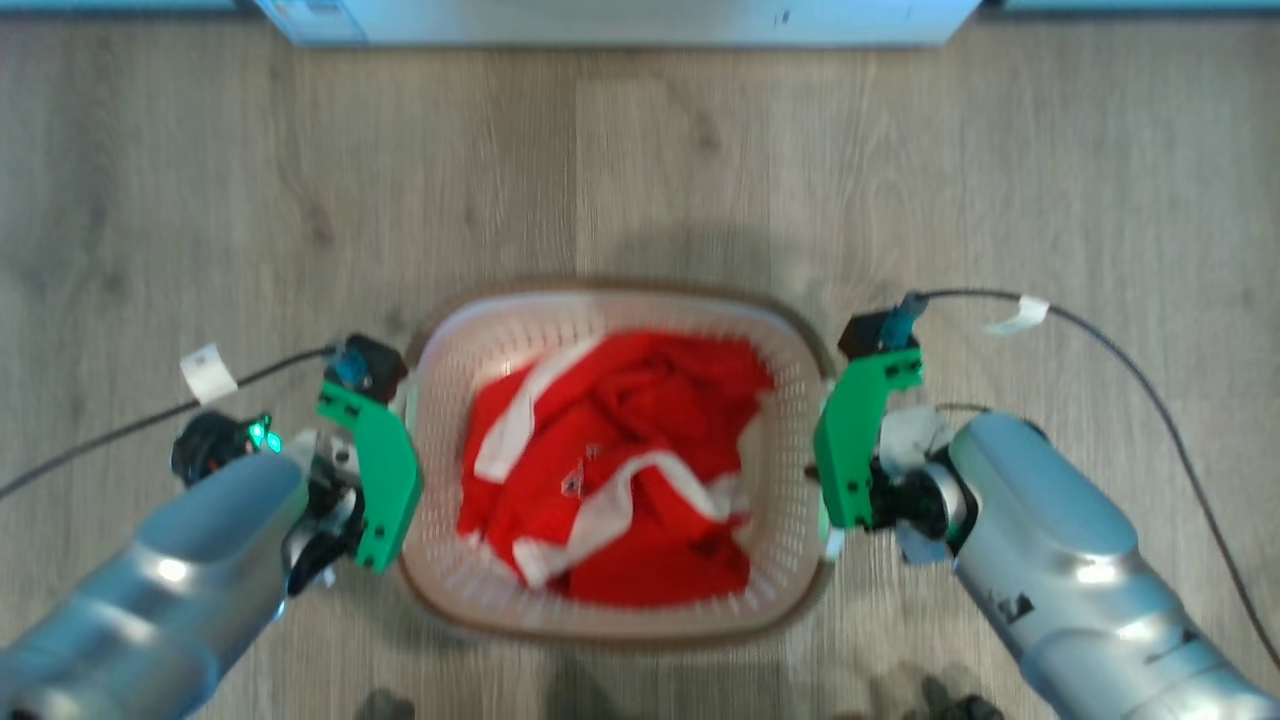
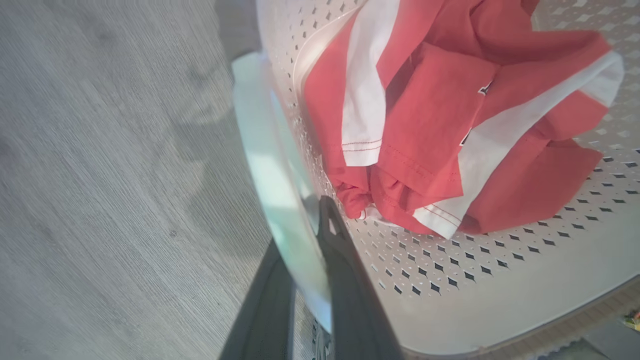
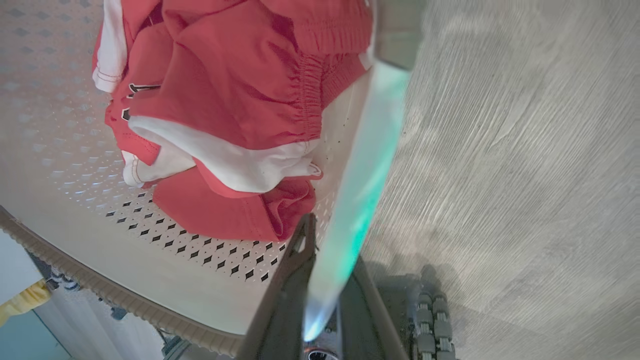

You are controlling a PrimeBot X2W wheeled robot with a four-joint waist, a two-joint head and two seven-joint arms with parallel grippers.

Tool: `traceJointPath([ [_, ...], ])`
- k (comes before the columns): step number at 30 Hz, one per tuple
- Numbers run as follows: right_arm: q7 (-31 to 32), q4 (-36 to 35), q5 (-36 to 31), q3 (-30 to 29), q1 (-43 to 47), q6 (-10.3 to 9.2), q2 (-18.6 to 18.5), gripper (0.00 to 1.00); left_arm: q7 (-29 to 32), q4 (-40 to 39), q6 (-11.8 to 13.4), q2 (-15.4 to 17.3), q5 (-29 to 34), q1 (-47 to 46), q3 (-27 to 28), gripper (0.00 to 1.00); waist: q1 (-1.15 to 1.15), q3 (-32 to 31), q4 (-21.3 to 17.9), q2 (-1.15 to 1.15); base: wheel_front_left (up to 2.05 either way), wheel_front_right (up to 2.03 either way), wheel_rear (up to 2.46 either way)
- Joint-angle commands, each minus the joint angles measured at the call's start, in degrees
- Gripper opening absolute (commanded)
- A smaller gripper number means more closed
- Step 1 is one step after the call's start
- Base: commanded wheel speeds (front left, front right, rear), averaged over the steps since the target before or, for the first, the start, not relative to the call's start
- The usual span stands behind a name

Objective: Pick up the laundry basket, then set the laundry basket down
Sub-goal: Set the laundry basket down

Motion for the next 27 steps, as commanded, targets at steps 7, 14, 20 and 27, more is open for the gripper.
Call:
traceJointPath([
  [7, -11.0, 1.8, -1.8, 1.5, -4.2, 0.42, 2.9, 0.00, -6.6, 5.3, -1.5, -6.7, 0.4, -4.5, 1.6, 0.00, -0.02, 8.1, 0.4, 0.00, 0.00, 0.00, 0.00],
  [14, -20.4, 7.6, -2.8, 3.4, -7.3, 0.42, 2.9, 0.00, -12.6, 12.8, -1.5, -11.4, 0.6, -5.8, 1.6, 0.00, -0.02, 12.1, 0.8, 0.00, 0.00, 0.00, 0.00],
  [20, -25.7, 12.6, -2.3, 4.2, -9.5, 0.42, 2.9, 0.00, -16.3, 17.2, -1.5, -14.2, 0.6, -7.1, 1.6, 0.00, -0.02, 14.1, 1.5, 0.00, 0.00, 0.00, 0.00],
  [27, -27.8, 15.3, 1.3, 6.4, -11.2, 0.42, 2.9, 0.00, -18.4, 20.5, -1.5, -15.6, 0.6, -9.2, 1.5, 0.00, -0.02, 15.6, 1.8, 0.00, 0.00, 0.00, 0.00],
])
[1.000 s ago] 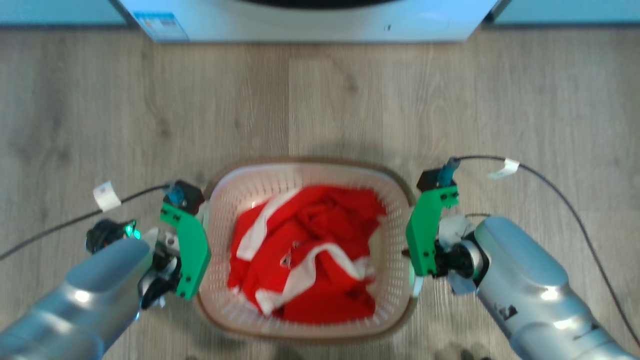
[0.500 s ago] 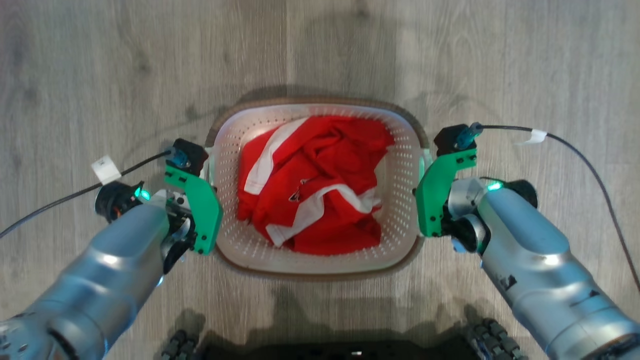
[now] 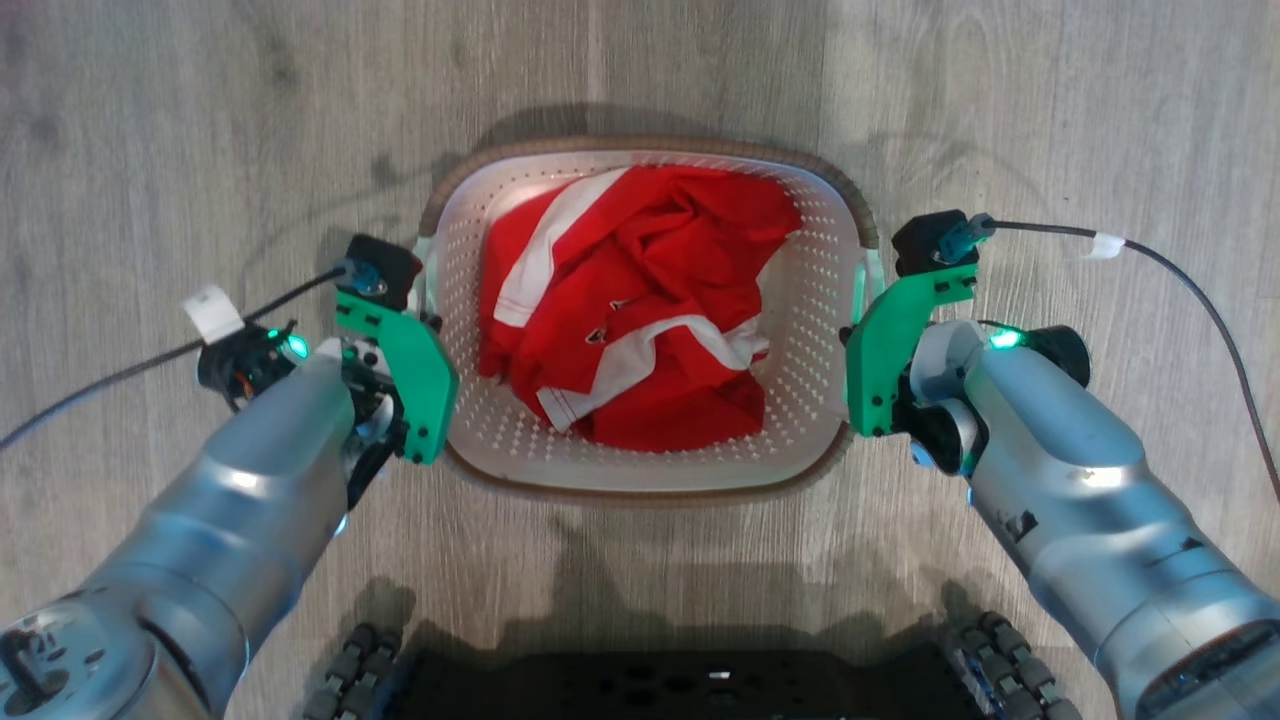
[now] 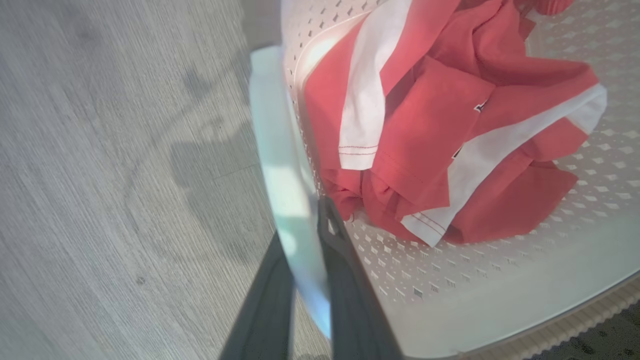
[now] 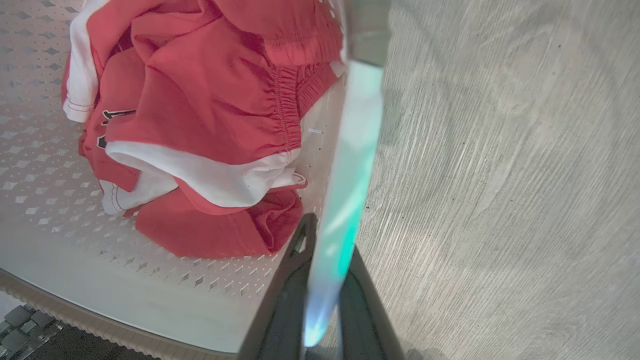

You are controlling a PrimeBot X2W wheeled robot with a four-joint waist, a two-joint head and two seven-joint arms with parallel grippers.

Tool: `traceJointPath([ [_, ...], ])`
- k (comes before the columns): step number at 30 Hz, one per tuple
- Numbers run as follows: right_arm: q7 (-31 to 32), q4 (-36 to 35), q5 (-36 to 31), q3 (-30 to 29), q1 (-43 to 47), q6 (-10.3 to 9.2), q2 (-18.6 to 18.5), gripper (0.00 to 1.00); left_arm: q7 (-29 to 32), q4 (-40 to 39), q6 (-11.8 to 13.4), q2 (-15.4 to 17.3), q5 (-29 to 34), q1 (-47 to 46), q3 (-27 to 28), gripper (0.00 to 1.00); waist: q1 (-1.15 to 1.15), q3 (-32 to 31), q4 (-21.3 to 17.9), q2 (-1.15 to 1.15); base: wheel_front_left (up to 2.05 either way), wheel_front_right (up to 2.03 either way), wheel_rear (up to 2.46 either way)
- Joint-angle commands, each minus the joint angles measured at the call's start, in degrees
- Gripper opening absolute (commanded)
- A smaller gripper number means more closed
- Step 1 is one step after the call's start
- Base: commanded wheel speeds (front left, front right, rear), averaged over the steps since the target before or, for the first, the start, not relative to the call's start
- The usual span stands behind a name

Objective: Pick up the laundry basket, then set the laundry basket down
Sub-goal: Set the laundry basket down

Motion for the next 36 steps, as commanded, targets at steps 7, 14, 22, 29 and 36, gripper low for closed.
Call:
traceJointPath([
  [7, -2.0, 0.0, 3.2, 4.4, -0.3, 0.42, 2.8, 0.00, -0.7, -1.0, -1.4, -1.0, -0.2, -2.4, 0.3, 0.00, 0.00, 1.1, 0.1, 0.00, 0.00, 0.00, 0.00],
  [14, -2.8, 1.9, 4.8, 6.4, -1.6, 0.42, 2.8, 0.00, -1.1, -1.0, -1.4, -0.6, -0.1, -3.1, 0.3, 0.00, 0.00, 1.9, 0.3, 0.00, 0.00, 0.00, 0.00],
  [22, -3.7, 3.9, 6.4, 7.7, -2.8, 0.42, 2.8, 0.00, -1.2, -0.3, -1.4, -1.1, 0.1, -3.3, 0.3, 0.00, 0.00, 2.5, 0.7, 0.00, 0.00, 0.00, 0.00],
  [29, -5.3, 6.7, 6.7, 8.0, -3.9, 0.42, 2.8, 1.00, -2.8, 4.4, -1.4, -2.3, 0.0, -3.8, 0.3, 1.00, 0.00, 2.5, 0.9, 0.00, 0.00, 0.00, 0.00],
  [36, -5.5, 8.2, 7.3, 9.0, -4.5, 0.42, 2.8, 1.00, -1.7, 6.2, -1.4, -3.1, 0.1, -3.5, 0.3, 1.00, 0.00, 2.3, 0.7, 0.00, 0.00, 0.00, 0.00],
])
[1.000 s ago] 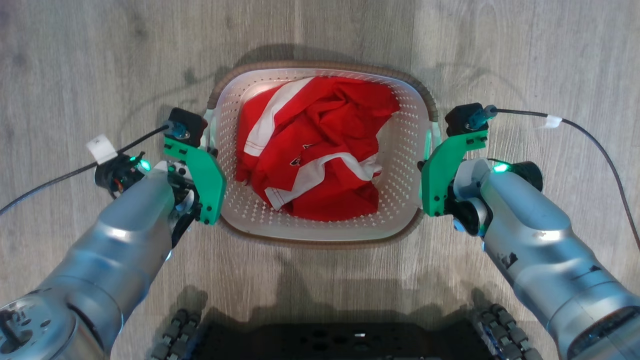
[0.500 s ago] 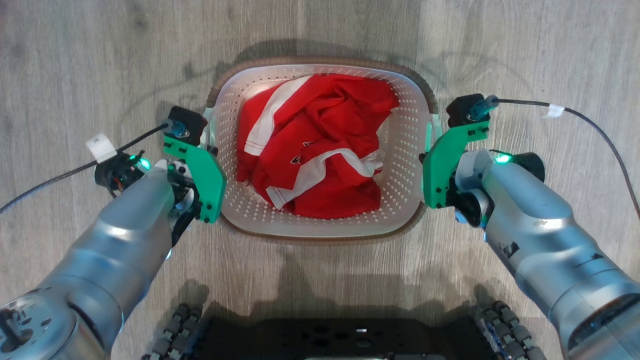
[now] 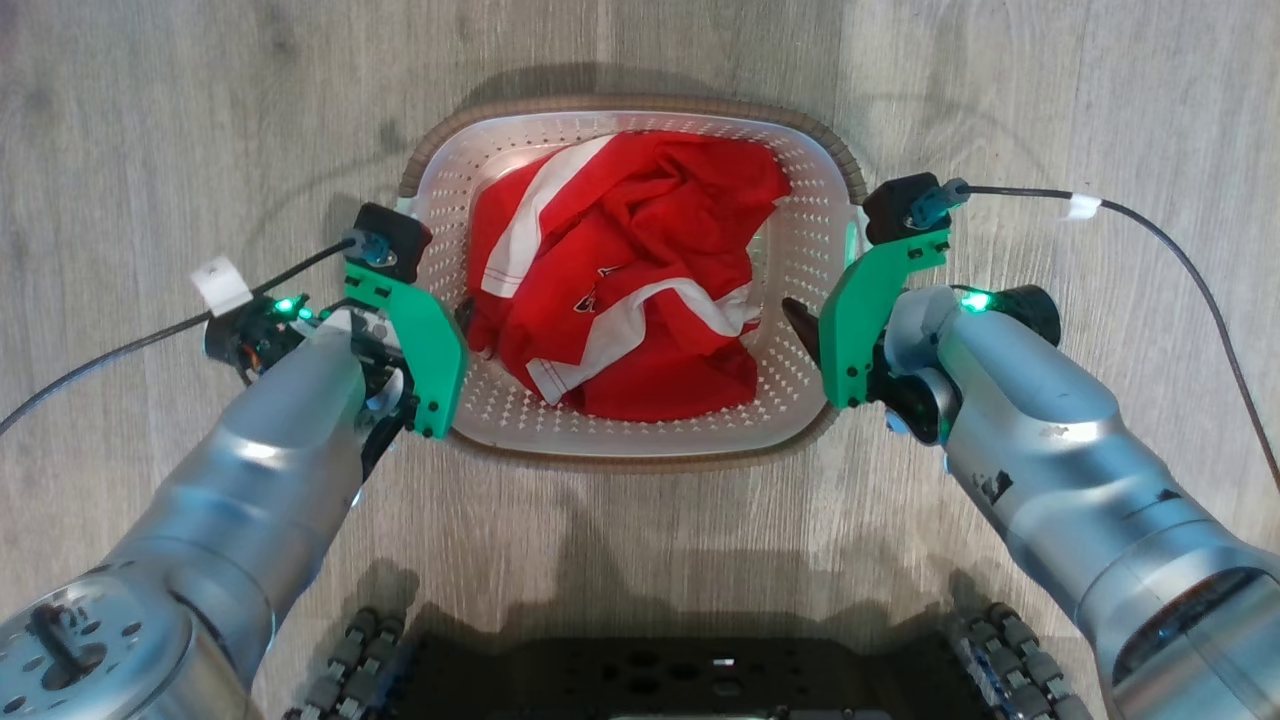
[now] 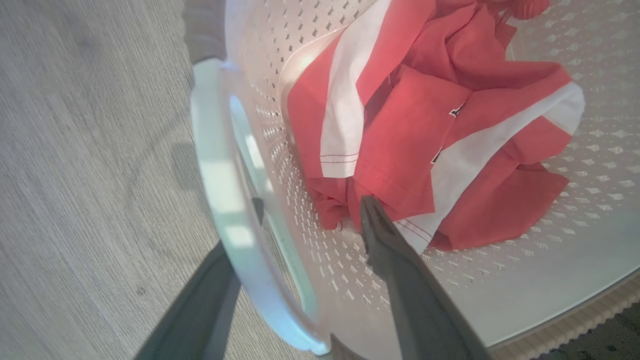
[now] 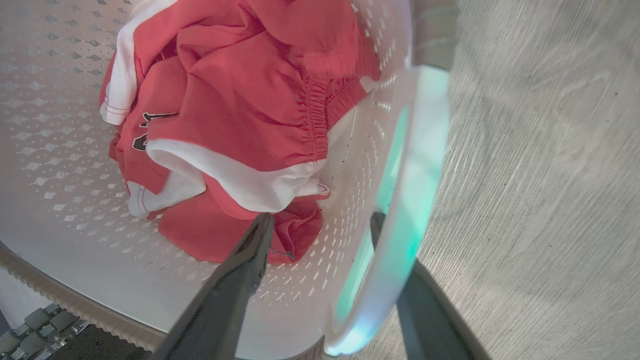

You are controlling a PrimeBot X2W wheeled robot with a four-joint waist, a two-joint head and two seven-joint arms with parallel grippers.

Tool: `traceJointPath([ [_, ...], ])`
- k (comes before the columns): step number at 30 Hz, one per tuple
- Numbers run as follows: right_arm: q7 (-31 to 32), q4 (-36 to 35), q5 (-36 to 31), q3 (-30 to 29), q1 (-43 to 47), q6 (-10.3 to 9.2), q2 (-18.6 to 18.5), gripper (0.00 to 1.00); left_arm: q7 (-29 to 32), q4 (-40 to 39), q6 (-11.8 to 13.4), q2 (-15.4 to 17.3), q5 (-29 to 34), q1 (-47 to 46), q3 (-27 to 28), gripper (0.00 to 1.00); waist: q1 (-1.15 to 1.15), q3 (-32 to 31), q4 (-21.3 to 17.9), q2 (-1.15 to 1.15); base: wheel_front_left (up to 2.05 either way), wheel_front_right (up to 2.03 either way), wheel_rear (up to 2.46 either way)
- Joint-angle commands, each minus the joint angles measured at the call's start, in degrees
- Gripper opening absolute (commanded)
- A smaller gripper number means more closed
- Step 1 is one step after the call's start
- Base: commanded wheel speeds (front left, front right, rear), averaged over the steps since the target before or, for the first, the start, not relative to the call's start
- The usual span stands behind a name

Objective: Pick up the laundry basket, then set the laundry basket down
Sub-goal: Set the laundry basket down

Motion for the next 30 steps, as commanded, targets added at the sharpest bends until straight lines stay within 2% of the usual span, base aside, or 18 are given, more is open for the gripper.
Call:
traceJointPath([
  [1, -0.2, 0.9, 0.4, 1.0, 2.1, -0.10, 1.0, 1.00, 0.0, 0.2, -0.4, 0.4, 0.1, -0.3, 0.4, 1.00, 0.00, -0.1, 0.0, 0.00, 0.00, 0.00, 0.00],
  [18, -0.6, 4.6, 1.2, 2.5, 1.0, -0.10, 1.0, 1.00, 0.2, 1.6, -0.4, -0.2, -0.3, 0.5, 0.4, 1.00, 0.00, -1.3, 0.4, 0.00, 0.00, 0.00, 0.00],
  [30, -0.4, 4.5, 2.2, 3.6, 1.3, -0.10, 1.0, 1.00, 0.2, 2.5, -0.4, 0.2, -0.7, 1.2, 0.4, 1.00, 0.00, -3.6, 0.2, 0.00, 0.00, 0.00, 0.00],
])
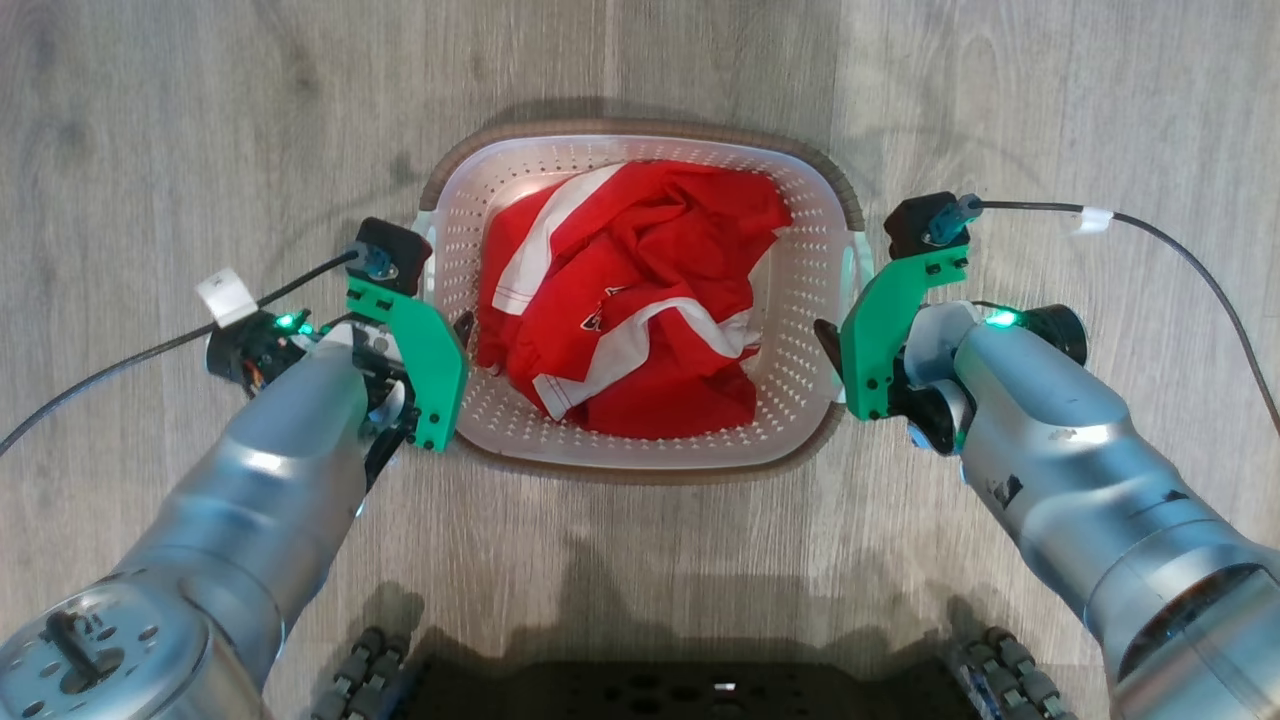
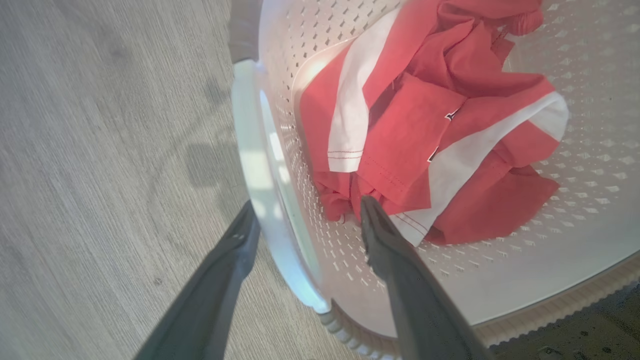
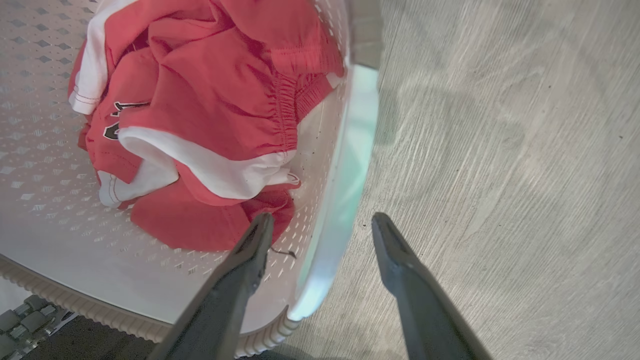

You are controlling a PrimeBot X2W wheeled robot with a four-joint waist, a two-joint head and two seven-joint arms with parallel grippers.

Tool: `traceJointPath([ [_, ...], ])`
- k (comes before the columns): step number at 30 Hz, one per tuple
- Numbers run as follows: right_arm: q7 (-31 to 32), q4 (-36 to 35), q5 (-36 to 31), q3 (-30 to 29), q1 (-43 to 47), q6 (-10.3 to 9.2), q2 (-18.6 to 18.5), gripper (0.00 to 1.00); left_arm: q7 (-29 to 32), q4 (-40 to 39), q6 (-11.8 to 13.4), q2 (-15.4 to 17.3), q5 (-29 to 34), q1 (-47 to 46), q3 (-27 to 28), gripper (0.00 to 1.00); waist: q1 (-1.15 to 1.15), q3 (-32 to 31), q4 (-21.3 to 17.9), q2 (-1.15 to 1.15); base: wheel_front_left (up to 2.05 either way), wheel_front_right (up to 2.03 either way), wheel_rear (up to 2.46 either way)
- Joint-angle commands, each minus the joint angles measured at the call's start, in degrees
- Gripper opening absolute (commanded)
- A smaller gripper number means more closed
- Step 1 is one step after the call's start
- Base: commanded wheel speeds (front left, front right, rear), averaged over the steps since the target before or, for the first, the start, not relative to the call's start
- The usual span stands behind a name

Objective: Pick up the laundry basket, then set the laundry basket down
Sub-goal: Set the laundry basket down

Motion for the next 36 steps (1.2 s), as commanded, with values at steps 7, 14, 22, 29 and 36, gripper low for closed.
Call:
traceJointPath([
  [7, -0.7, -0.4, 1.0, 1.0, 2.4, -0.11, 1.2, 1.00, 0.8, 0.5, 0.6, 1.2, -0.8, 0.8, 0.5, 1.00, 0.00, -1.0, -0.2, 0.00, 0.00, 0.00, 0.00],
  [14, -1.3, -0.7, 1.8, 1.7, 2.9, -0.11, 1.2, 1.00, 2.5, 0.7, 1.0, 1.6, -1.2, 2.2, 0.5, 1.00, 0.00, -2.7, -0.5, 0.00, 0.00, 0.00, 0.00],
  [22, -1.9, -0.8, 2.5, 2.9, 3.4, -0.11, 1.2, 1.00, 2.4, 0.8, 1.3, 2.1, -1.3, 3.4, 0.5, 1.00, 0.00, -5.2, -0.6, 0.00, 0.00, 0.00, 0.00],
  [29, -2.9, -1.6, 4.0, 4.1, 5.5, -0.11, 1.2, 1.00, -1.5, 0.8, 2.3, 3.1, -1.6, 5.8, 0.9, 1.00, 0.00, -11.2, -1.5, 0.00, 0.00, 0.00, 0.00],
  [36, -9.4, -2.6, 5.4, 4.6, 8.4, -0.11, 1.2, 1.00, -8.2, 0.8, 3.6, 4.3, -2.0, 9.1, 1.9, 1.00, 0.00, -20.2, -2.9, 0.00, 0.00, 0.00, 0.00],
])
